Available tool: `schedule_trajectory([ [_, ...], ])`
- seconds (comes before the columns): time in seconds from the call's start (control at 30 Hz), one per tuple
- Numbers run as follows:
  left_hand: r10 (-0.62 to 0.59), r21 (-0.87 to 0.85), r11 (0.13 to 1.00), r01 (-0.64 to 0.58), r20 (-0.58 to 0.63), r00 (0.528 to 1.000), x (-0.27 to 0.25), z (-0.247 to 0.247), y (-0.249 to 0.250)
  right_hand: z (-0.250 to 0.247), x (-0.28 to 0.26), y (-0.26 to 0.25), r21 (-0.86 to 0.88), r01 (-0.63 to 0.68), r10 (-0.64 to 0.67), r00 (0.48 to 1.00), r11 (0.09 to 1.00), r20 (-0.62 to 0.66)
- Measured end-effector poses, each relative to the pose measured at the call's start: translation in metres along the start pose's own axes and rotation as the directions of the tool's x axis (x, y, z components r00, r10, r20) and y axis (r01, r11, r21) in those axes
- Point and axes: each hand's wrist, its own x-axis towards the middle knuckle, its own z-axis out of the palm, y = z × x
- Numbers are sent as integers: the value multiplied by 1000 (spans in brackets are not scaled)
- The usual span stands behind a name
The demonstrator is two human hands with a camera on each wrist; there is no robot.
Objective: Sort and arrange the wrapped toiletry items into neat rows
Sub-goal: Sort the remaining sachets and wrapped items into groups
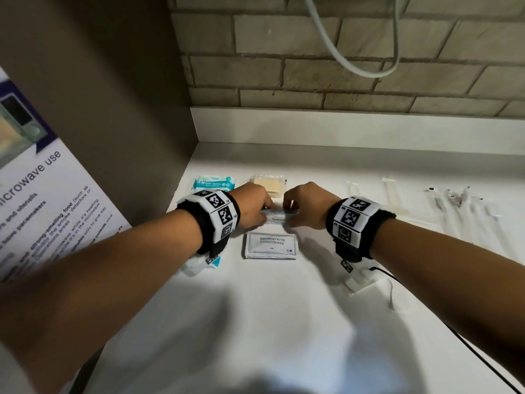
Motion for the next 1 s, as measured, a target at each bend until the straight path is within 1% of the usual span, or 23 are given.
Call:
schedule_trajectory([
  [0.17,-6,-34,999,6,-3,1000,-3,0,0,2,1,0,-7,-29,28,1000,1000,-14],
  [0.3,-29,-99,995,30,17,999,-4,-2,-3,1,2,2,58,-88,88,996,994,6],
  [0.4,-72,-192,979,72,8,997,-6,-4,-7,-1,4,4,147,-154,151,988,977,29],
  [0.5,-135,-331,936,118,-28,990,-7,-1,-14,-3,7,7,230,-209,204,978,951,46],
  [0.6,-195,-411,898,155,-56,979,-7,1,-19,-2,11,9,372,-245,213,969,895,126],
  [0.67,-225,-433,883,182,-50,973,-8,-1,-20,-3,13,8,453,-263,210,964,852,164],
  [0.8,-264,-467,855,224,-21,964,-7,-4,-21,-2,15,5,532,-289,208,956,796,207],
  [0.9,-281,-480,845,237,-20,960,-4,-4,-22,0,17,7,554,-314,232,949,771,214],
  [1.0,-284,-464,853,240,-26,959,-1,0,-21,2,19,8,552,-340,260,940,761,221],
])
